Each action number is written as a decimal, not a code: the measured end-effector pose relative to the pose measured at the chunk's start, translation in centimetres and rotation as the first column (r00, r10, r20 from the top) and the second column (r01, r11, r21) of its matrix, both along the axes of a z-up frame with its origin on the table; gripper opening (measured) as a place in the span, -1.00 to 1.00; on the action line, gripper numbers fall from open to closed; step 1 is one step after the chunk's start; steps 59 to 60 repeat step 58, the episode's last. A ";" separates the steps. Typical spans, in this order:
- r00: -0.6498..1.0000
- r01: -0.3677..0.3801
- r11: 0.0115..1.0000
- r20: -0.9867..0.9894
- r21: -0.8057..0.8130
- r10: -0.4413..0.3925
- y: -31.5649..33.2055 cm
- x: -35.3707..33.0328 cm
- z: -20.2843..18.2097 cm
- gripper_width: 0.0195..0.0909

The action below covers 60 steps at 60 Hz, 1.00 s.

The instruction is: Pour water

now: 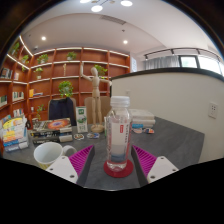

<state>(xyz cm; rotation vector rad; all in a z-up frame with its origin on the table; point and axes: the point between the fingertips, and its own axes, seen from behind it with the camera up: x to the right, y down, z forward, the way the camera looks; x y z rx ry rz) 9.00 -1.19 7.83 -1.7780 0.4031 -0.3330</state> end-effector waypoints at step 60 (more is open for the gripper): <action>0.933 -0.360 0.932 0.011 0.029 0.360 -14.3 -15.2 9.6 0.64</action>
